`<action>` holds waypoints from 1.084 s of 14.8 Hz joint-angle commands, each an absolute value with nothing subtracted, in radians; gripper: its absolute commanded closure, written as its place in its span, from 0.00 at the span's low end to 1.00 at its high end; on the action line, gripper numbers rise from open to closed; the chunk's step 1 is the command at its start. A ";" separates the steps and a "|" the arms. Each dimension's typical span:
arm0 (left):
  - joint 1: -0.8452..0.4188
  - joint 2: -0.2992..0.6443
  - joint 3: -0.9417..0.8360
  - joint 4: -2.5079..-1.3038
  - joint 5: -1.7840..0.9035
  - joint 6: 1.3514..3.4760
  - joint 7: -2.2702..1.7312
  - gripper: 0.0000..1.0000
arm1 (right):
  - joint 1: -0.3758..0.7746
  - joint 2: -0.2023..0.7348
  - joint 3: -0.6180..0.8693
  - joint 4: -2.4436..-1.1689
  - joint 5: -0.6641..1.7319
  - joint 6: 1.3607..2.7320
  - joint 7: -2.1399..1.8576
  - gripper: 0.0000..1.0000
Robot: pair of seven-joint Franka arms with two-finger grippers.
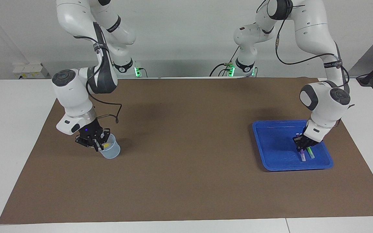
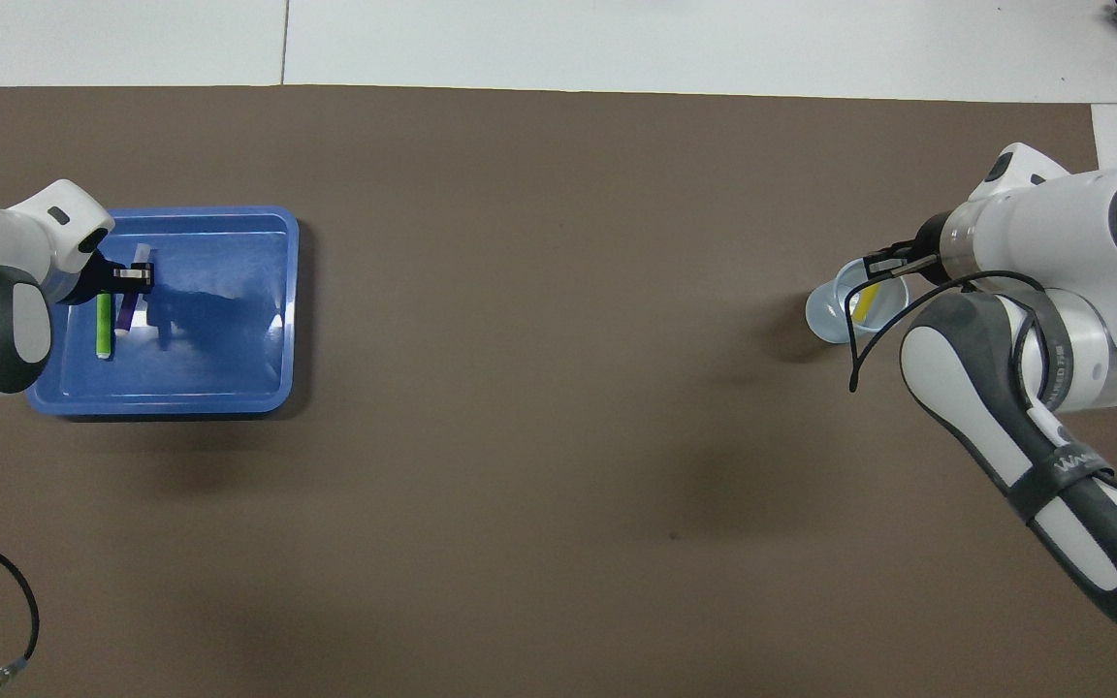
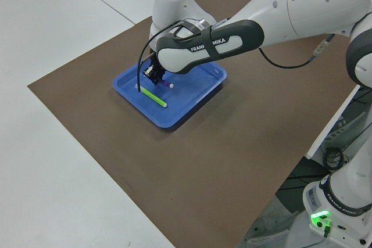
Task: Right arm passes pens to left for tray arrangement
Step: 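Open the left gripper to release the purple pen in the tray, then grasp the yellow pen in the cup with the right gripper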
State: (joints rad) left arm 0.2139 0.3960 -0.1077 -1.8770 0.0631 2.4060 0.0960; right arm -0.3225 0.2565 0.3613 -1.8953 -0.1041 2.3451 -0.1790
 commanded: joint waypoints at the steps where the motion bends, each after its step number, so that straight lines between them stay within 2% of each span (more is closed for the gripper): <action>1: 0.221 0.393 -0.115 -1.896 0.081 2.434 0.104 1.00 | -0.339 0.207 0.379 -1.864 -0.126 2.255 -0.164 1.00; 7: 0.213 0.393 -0.115 -1.902 0.071 2.441 0.092 1.00 | -0.324 0.121 0.387 -1.699 -0.109 2.038 -0.163 1.00; 8: 0.213 0.393 -0.115 -1.905 0.072 2.448 0.092 0.72 | -0.322 0.115 0.390 -1.659 -0.104 1.998 -0.155 1.00; 9: 0.212 0.393 -0.115 -1.908 0.072 2.457 0.092 0.27 | -0.324 0.115 0.406 -1.620 -0.075 1.964 -0.152 1.00; 10: 0.212 0.393 -0.115 -1.913 0.071 2.460 0.091 0.00 | -0.324 0.114 0.410 -1.594 -0.042 1.939 -0.138 1.00; 16: 0.210 0.379 -0.118 -1.881 0.071 2.360 0.066 0.00 | -0.322 0.109 0.457 -1.566 0.096 1.940 0.203 1.00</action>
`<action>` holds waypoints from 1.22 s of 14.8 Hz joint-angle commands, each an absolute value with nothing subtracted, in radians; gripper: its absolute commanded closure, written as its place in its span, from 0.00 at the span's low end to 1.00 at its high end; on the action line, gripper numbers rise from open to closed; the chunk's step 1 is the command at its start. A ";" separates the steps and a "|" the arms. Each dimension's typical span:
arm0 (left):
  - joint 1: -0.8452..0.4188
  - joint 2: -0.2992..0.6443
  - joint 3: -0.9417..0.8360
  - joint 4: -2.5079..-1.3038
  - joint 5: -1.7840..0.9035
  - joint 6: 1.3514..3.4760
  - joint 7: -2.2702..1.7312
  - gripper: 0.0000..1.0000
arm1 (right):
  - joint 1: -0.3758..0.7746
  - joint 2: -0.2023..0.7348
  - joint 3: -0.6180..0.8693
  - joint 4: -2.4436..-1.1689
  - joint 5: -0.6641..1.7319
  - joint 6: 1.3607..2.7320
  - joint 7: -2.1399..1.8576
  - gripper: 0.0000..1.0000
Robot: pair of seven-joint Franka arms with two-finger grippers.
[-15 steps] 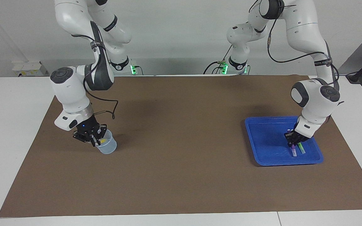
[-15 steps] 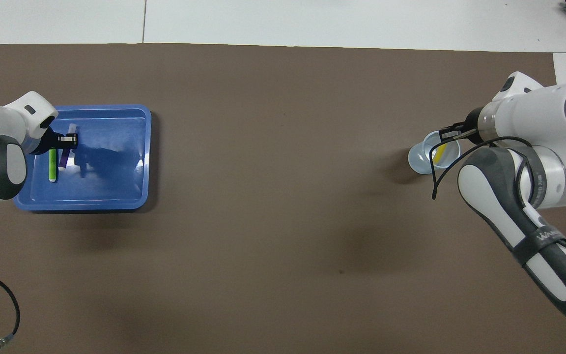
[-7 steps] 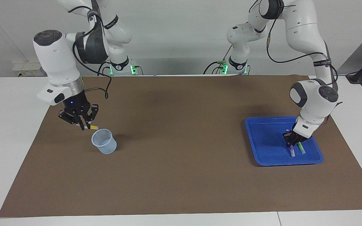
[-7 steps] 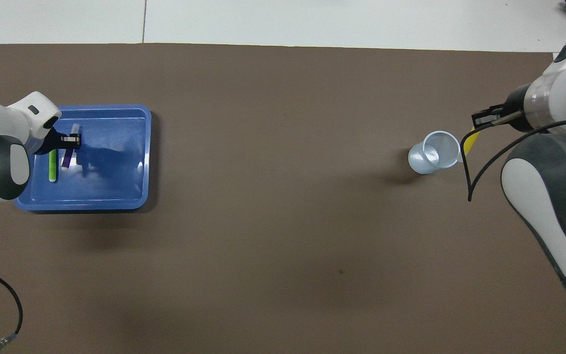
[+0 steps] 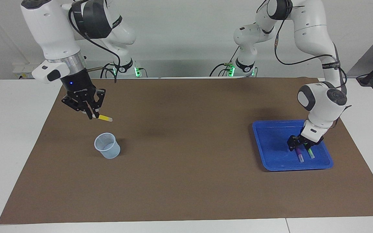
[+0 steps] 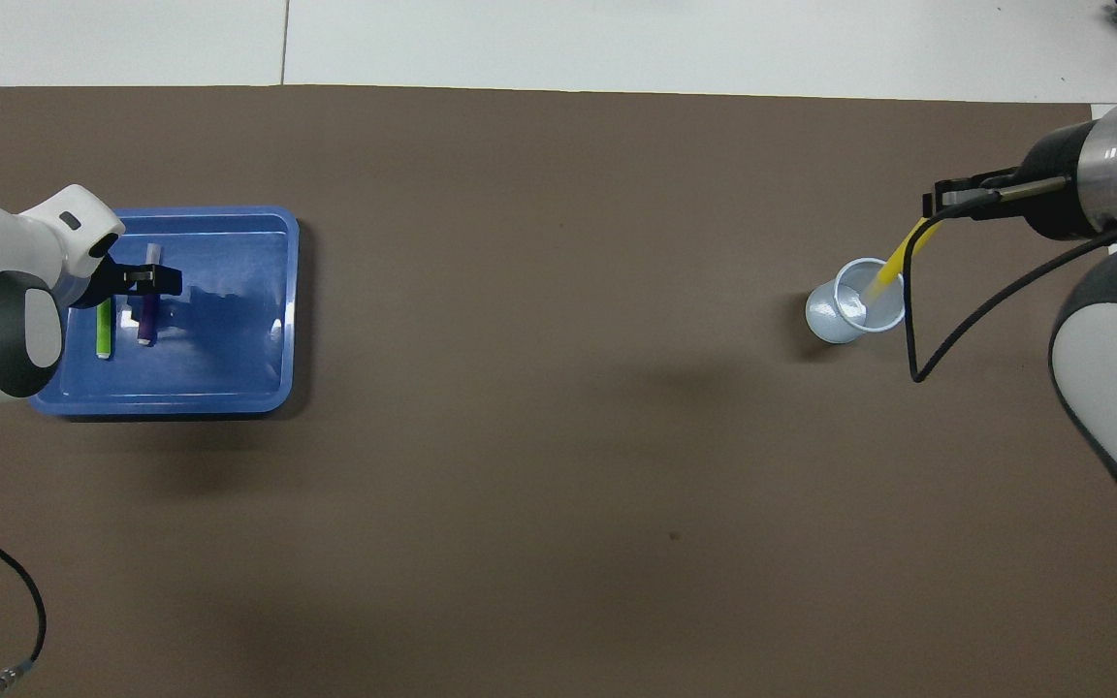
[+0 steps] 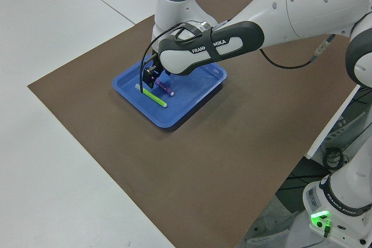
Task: Right arm passes pens to left for tray arrangement
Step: 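Grasp the yellow pen in the cup with the right gripper, then lift the yellow pen with the right gripper while the left gripper approaches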
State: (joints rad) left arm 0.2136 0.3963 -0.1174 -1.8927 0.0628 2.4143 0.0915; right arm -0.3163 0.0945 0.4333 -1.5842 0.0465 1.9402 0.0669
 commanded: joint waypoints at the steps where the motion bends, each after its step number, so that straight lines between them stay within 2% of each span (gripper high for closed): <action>1: 0.206 0.365 -0.124 -1.872 0.071 2.326 0.026 0.00 | -0.322 0.109 0.459 -1.565 0.156 1.942 0.288 1.00; 4: 0.172 0.310 -0.126 -1.849 0.045 2.234 -0.069 0.00 | -0.318 0.109 0.460 -1.578 0.278 2.015 0.451 1.00; 7: 0.147 0.258 -0.133 -1.850 -0.062 2.159 -0.162 0.00 | -0.252 0.117 0.460 -1.591 0.284 2.089 0.698 1.00; 11: 0.048 0.200 -0.138 -1.852 -0.130 2.069 -0.492 0.00 | -0.170 0.126 0.460 -1.632 0.285 2.226 1.026 1.00; 15: -0.070 0.155 -0.138 -1.850 -0.208 2.046 -0.852 0.00 | -0.117 0.127 0.460 -1.644 0.322 2.310 1.375 1.00; 18: -0.106 0.144 -0.141 -1.823 -0.293 2.048 -1.036 0.00 | -0.091 0.127 0.460 -1.646 0.322 2.309 1.482 1.00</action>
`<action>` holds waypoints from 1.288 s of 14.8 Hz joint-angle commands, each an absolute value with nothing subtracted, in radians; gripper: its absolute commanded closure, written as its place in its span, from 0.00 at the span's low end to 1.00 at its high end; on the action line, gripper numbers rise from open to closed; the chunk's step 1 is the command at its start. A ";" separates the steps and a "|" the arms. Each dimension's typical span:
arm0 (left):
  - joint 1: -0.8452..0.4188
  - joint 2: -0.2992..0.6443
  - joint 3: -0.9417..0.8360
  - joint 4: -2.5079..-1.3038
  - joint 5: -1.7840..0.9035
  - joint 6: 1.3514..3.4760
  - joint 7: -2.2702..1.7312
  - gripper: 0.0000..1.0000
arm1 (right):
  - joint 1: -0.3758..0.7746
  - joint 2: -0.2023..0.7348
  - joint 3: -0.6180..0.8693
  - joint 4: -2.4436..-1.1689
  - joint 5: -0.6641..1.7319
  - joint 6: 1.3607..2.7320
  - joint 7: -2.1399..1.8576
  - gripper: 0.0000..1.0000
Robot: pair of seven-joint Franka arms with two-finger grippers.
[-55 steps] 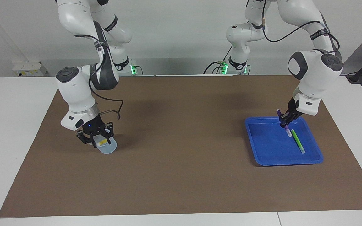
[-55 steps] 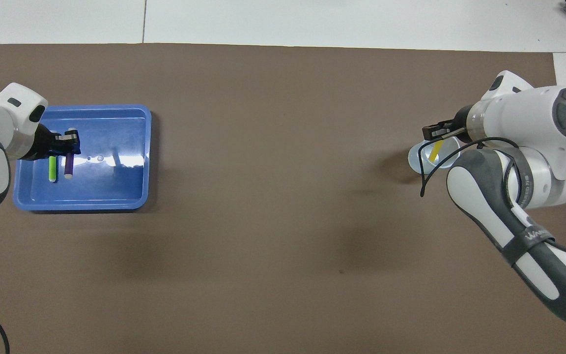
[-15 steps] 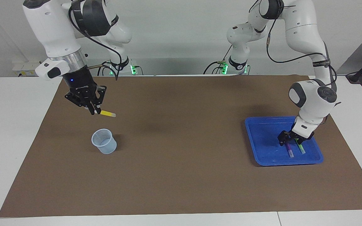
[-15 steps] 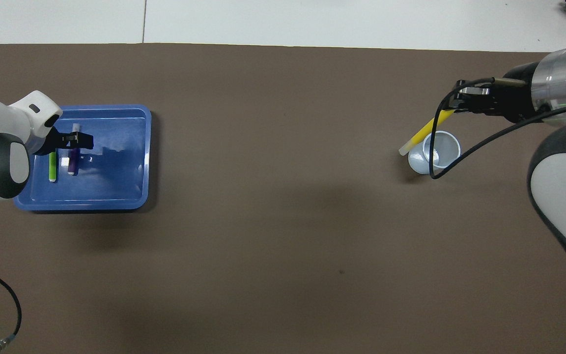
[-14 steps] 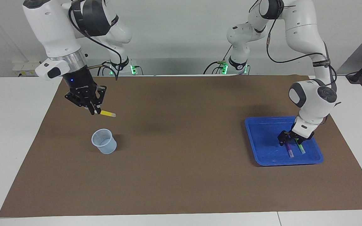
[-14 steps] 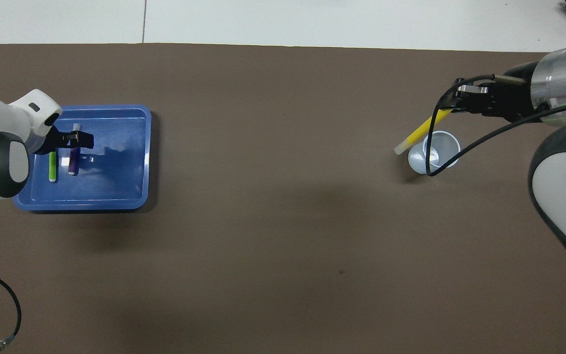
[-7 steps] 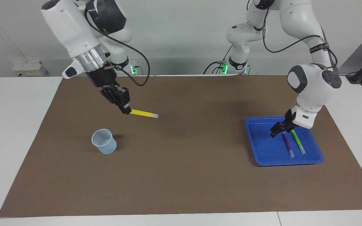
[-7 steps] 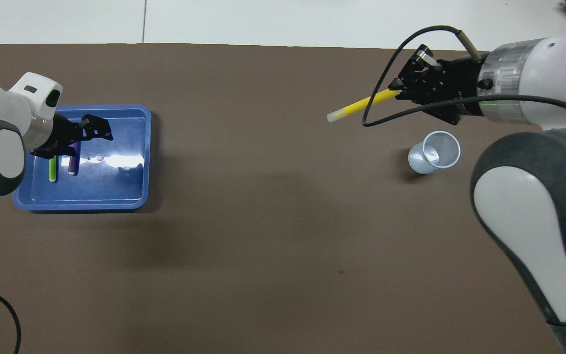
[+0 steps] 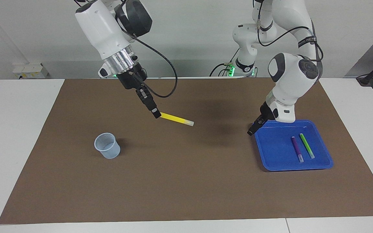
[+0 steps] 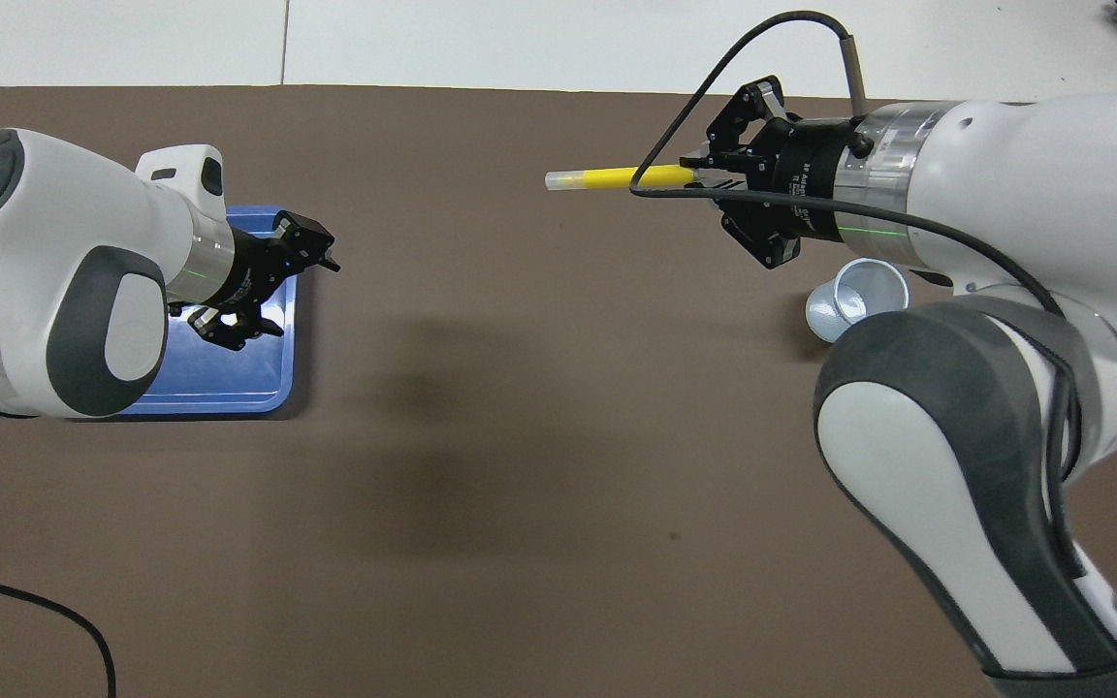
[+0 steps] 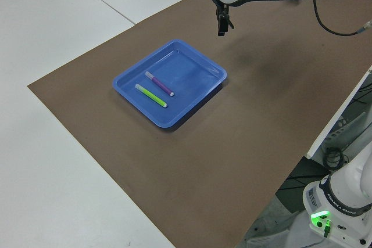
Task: Right arm passes pens to left for tray arrangement
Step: 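Lift the yellow pen with the right gripper while the left gripper approaches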
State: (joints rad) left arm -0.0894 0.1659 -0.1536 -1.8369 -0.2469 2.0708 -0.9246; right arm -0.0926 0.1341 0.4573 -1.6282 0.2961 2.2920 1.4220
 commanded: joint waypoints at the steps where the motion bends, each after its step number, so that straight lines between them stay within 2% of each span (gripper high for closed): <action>1: -0.118 0.149 -0.146 -1.803 -0.299 2.049 -1.116 0.00 | -0.083 0.127 0.460 -1.647 0.324 2.303 1.500 1.00; 6: -0.140 0.147 -0.179 -1.747 -0.394 2.075 -1.400 0.00 | -0.011 0.127 0.460 -1.671 0.322 2.270 1.554 1.00; 9: -0.153 0.160 -0.254 -1.730 -0.399 2.222 -1.628 0.00 | 0.014 0.129 0.460 -1.681 0.321 2.266 1.572 1.00; 12: -0.193 0.161 -0.258 -1.729 -0.396 2.328 -1.807 0.00 | 0.020 0.130 0.459 -1.698 0.311 2.267 1.572 1.00; 19: -0.238 0.160 -0.256 -1.733 -0.387 2.370 -1.919 0.01 | 0.028 0.129 0.459 -1.709 0.307 2.273 1.557 1.00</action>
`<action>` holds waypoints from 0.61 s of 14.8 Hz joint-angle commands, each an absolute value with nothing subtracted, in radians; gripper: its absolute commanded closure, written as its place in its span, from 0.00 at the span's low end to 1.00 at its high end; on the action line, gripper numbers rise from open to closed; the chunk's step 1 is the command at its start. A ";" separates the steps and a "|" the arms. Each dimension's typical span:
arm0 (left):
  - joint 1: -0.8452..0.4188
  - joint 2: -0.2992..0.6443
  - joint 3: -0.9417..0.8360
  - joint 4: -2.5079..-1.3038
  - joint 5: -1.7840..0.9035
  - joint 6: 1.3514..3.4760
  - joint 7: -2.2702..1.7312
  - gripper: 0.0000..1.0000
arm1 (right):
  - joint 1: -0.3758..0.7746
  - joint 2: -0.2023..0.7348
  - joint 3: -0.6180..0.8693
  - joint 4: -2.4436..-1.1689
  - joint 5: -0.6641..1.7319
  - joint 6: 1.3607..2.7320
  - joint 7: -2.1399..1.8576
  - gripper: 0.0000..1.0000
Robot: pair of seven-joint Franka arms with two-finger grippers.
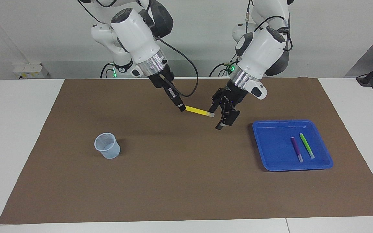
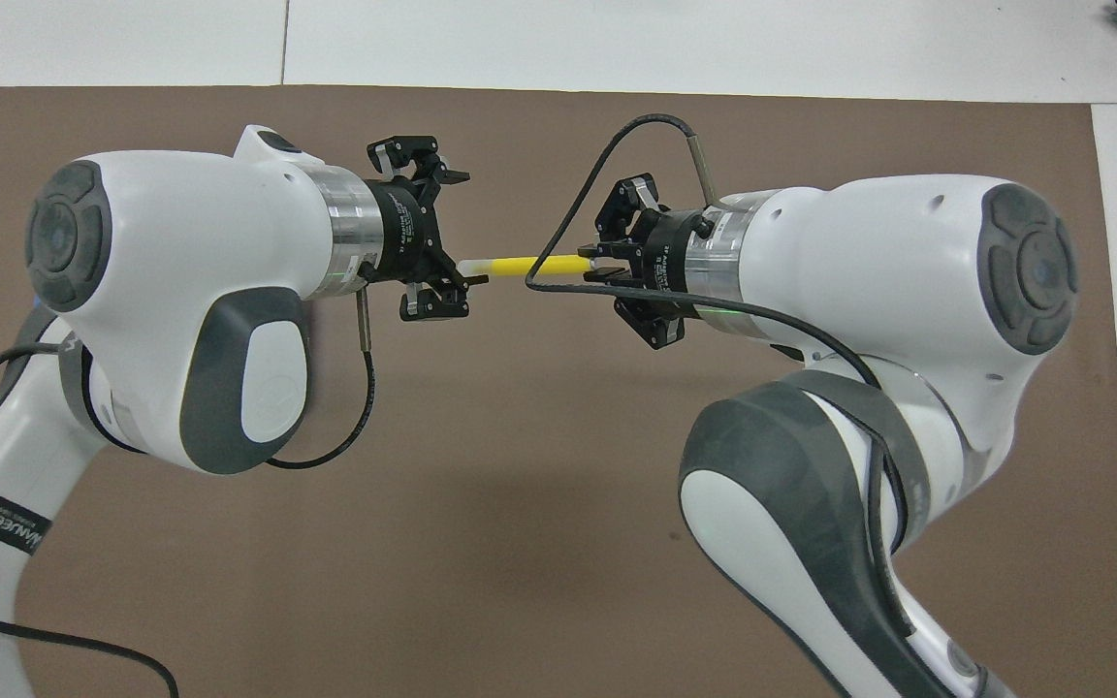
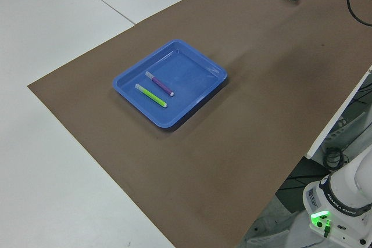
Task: Right arm passes pens to left for tray arrangement
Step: 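Close the left gripper on the yellow pen held by the right gripper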
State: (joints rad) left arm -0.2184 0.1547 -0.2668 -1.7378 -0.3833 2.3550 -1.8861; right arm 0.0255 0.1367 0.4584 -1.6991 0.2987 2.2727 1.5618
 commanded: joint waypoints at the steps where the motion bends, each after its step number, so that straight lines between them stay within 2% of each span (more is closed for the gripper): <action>1: -0.251 0.160 -0.256 -1.735 -0.385 2.375 -1.928 0.02 | 0.028 0.129 0.459 -1.709 0.307 2.273 1.554 1.00; 9: -0.275 0.149 -0.255 -1.775 -0.373 2.398 -1.919 0.15 | 0.026 0.129 0.459 -1.710 0.307 2.270 1.531 1.00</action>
State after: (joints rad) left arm -0.2697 0.1592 -0.2661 -1.7599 -0.3815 2.3900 -1.9140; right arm 0.0307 0.1367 0.4584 -1.7007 0.2987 2.2727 1.5588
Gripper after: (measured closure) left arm 0.128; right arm 0.819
